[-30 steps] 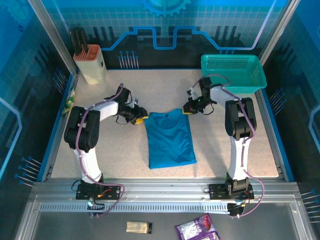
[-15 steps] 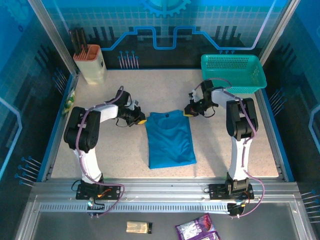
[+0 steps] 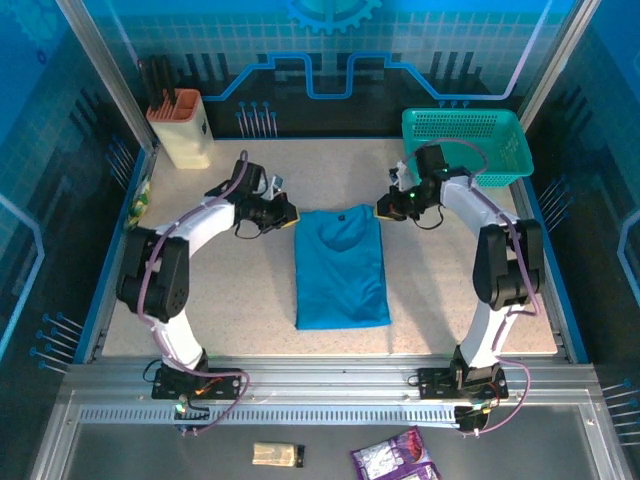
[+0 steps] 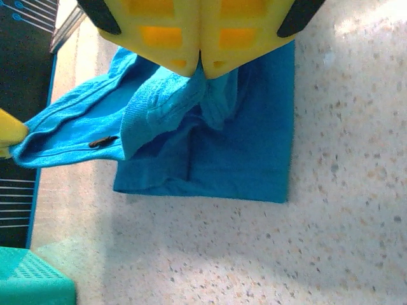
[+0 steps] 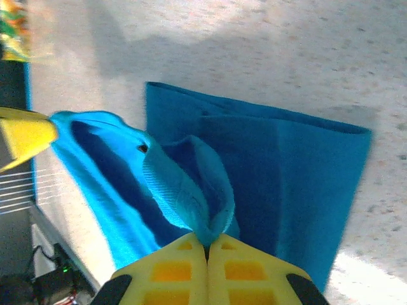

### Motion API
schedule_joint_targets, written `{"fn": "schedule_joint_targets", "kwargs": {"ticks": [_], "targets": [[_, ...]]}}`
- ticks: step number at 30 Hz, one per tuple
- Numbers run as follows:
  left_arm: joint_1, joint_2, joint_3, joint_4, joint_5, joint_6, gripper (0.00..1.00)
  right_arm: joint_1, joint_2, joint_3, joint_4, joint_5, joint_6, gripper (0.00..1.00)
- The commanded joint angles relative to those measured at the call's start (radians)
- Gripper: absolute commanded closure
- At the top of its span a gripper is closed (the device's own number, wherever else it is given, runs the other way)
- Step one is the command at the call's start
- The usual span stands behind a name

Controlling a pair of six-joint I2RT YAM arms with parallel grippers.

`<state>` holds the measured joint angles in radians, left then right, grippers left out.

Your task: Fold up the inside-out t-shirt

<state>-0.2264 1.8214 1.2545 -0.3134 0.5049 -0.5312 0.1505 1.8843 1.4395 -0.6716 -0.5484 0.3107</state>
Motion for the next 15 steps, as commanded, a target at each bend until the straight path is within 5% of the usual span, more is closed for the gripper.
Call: {"fn": "schedule_joint_targets", "kwargs": {"ticks": [1,9,15], "targets": [[0.002,0.119,0.121,-0.065,-0.012,0.053,1.00,-0.029,0.100,0.047,-0.009,0.114,0.032,1.00],[0.004,0.358,0.349,-0.157,0.001,0.088,1.00,-0.038,0.268,0.156,0.036,0.213,0.065,1.00],[0.006,0.263,0.325,-0.188,-0.060,0.093,0.76,-0.036,0.289,0.185,0.014,0.227,0.074,1.00]]}}
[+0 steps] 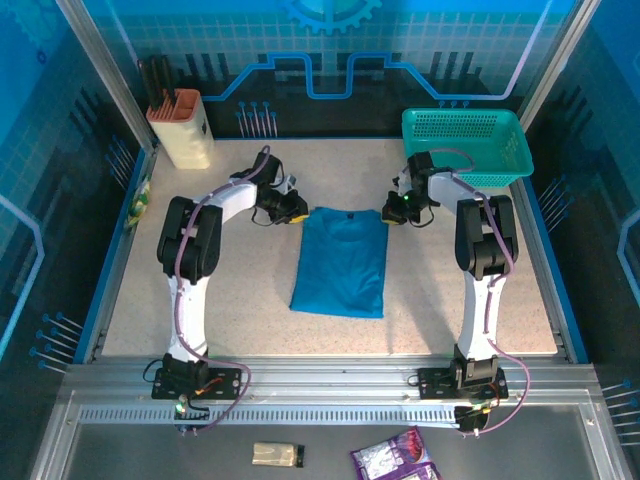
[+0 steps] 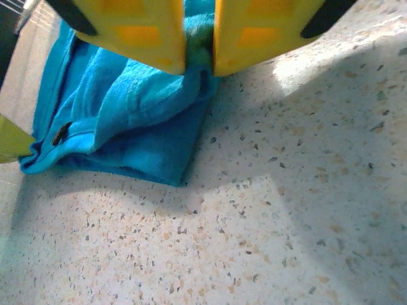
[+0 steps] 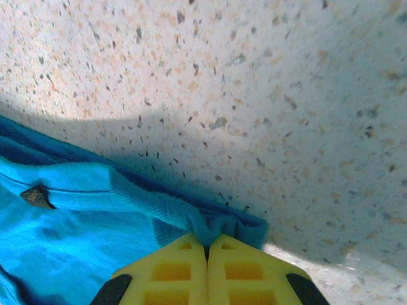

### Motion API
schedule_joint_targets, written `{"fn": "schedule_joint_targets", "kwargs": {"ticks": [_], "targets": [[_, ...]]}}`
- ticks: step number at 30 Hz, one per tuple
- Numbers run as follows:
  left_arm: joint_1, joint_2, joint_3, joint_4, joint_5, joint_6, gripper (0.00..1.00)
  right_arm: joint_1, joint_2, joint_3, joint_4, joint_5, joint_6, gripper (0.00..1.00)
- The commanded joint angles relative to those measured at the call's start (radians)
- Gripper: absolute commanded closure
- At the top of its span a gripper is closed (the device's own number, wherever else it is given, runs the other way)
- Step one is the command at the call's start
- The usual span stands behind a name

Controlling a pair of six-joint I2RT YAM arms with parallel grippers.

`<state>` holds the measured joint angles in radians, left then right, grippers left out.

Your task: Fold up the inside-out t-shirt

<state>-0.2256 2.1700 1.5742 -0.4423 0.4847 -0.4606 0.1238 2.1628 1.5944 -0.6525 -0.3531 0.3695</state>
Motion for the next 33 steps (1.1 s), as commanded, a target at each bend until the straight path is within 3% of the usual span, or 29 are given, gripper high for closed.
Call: {"fn": "schedule_joint_targets", "kwargs": {"ticks": [1,6,11,17,23,33], "targets": [[0.002,-0.127,-0.009,-0.076,-0.066,0.025,0.71,-0.009,-0.002,0.026,-0.011,0.032,0.016,1.00],[-0.075,-0.296,-0.068,-0.159,-0.136,0.019,0.68,-0.005,-0.083,-0.014,-0.021,0.027,0.023,1.00],[-0.301,-0.340,-0.114,-0.176,-0.134,-0.040,0.86,-0.003,-0.131,-0.012,-0.045,0.021,0.027,1.00],[-0.501,-0.242,-0.096,-0.123,-0.091,-0.130,0.95,0.001,-0.115,-0.002,-0.059,0.011,0.029,1.00],[-0.567,-0.113,-0.065,-0.119,-0.062,-0.147,1.00,0.008,-0.114,-0.001,-0.061,0.011,0.034,1.00],[-0.571,-0.131,-0.306,-0.036,0.041,-0.141,1.00,-0.017,-0.155,-0.004,-0.087,0.052,0.047,1.00]]}}
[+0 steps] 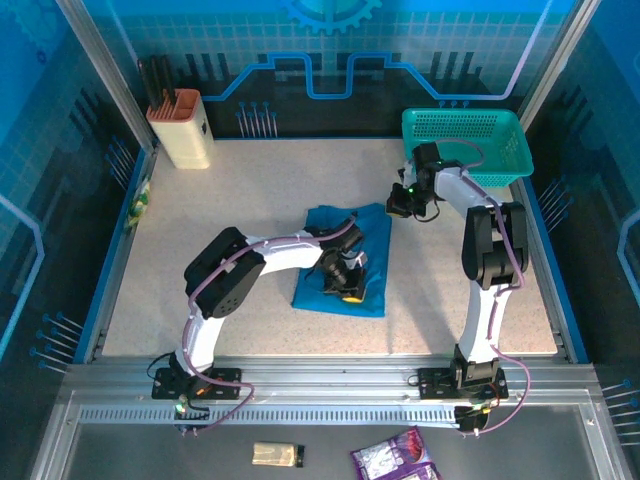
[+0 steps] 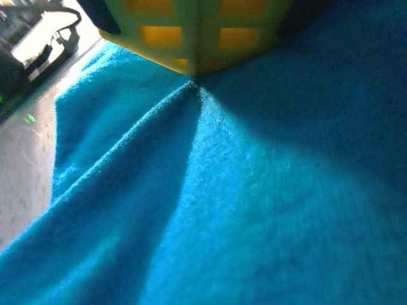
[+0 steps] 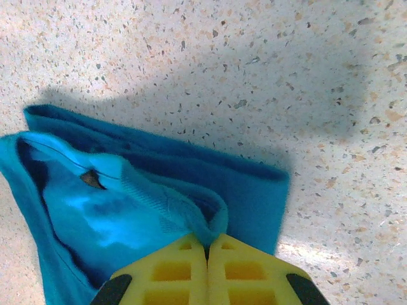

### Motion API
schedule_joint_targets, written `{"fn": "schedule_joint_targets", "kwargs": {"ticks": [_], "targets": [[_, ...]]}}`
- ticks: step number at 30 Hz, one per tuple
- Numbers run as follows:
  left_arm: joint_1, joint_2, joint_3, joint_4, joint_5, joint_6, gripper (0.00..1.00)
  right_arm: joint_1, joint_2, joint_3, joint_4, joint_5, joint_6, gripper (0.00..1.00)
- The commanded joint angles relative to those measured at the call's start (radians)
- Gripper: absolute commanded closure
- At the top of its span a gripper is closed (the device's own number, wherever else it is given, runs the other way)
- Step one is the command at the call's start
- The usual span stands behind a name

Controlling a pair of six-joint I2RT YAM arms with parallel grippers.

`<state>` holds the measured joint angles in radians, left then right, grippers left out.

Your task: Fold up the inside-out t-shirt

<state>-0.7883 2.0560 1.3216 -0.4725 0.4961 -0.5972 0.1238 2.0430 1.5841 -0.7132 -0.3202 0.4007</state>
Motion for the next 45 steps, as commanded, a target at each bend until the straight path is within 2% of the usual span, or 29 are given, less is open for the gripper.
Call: {"fn": "schedule_joint_targets", "kwargs": {"ticks": [1,6,12,19,27,30,32,37,42,45], "targets": [[-0.008,-0.027,-0.077,0.000,0.020,-0.005,1.00,-0.022,-0.027,0.008,-0.026,0.019,0.017,1.00],[-0.008,-0.057,-0.156,0.051,0.026,-0.033,1.00,-0.038,0.044,0.027,-0.023,0.019,0.023,1.00],[-0.008,-0.060,-0.176,0.074,0.013,-0.056,1.00,-0.043,0.066,0.002,-0.066,0.106,0.033,1.00],[-0.008,-0.060,-0.180,0.088,0.013,-0.064,1.00,-0.047,0.049,-0.019,-0.099,0.216,0.032,1.00],[-0.008,-0.059,-0.191,0.105,0.006,-0.082,1.00,-0.047,-0.073,-0.055,-0.116,0.228,0.049,1.00],[-0.008,-0.056,-0.193,0.113,0.005,-0.088,1.00,-0.051,-0.070,-0.082,-0.120,0.256,0.050,0.99],[-0.008,-0.057,-0.191,0.113,0.004,-0.090,1.00,-0.055,-0.053,-0.086,-0.138,0.269,0.053,0.95],[-0.008,-0.056,-0.190,0.116,0.004,-0.092,1.00,-0.056,-0.123,-0.128,-0.150,0.284,0.077,0.68],[-0.009,-0.044,-0.182,0.128,0.013,-0.099,1.00,-0.052,-0.203,-0.239,-0.092,0.204,0.155,0.49],[-0.008,-0.036,-0.176,0.131,0.018,-0.103,1.00,-0.046,-0.207,-0.314,-0.013,0.134,0.203,0.46]]}}
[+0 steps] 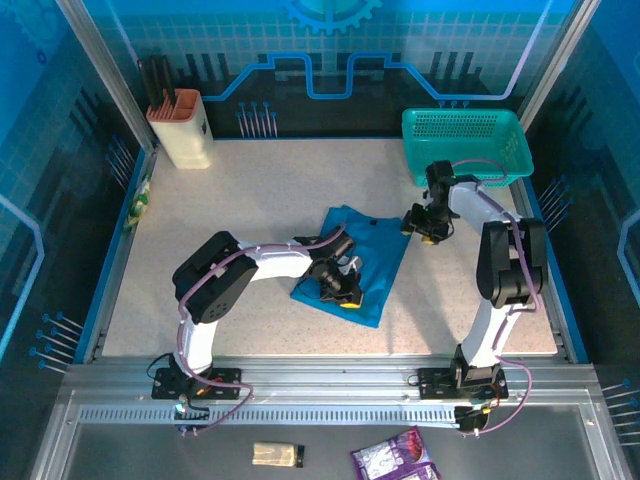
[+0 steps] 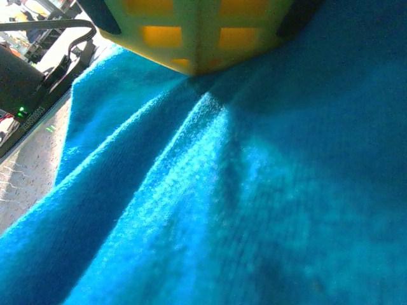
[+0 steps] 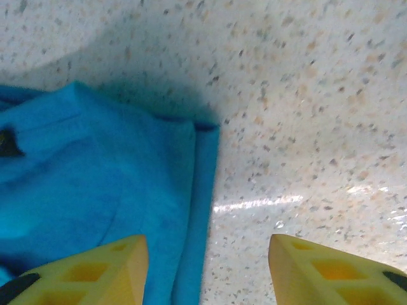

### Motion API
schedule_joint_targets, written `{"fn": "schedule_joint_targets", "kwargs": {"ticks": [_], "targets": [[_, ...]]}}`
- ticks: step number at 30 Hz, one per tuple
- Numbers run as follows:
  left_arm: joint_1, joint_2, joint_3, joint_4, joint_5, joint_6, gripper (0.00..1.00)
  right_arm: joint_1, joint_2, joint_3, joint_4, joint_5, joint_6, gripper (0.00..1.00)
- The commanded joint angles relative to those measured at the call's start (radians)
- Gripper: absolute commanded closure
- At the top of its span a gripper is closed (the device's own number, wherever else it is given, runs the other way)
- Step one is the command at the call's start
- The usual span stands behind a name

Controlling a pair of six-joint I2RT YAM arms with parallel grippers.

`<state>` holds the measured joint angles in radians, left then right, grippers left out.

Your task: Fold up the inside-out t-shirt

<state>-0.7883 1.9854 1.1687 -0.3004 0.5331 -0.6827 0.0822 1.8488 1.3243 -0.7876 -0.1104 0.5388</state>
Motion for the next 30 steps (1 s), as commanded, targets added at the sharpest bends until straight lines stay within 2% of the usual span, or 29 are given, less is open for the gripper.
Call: {"fn": "schedule_joint_targets", "kwargs": {"ticks": [1,15,30], "targets": [[-0.008,0.036,-0.024,-0.041,-0.017,-0.019,1.00,-0.003,-0.006,-0.072,0.089,-0.099,0.075,0.46],[-0.009,0.033,-0.029,-0.034,-0.012,-0.027,1.00,0.008,0.122,-0.045,0.188,-0.120,0.099,0.58],[-0.008,0.026,-0.053,-0.015,-0.013,-0.047,1.00,0.009,0.113,-0.009,0.199,-0.085,0.084,0.67]]}}
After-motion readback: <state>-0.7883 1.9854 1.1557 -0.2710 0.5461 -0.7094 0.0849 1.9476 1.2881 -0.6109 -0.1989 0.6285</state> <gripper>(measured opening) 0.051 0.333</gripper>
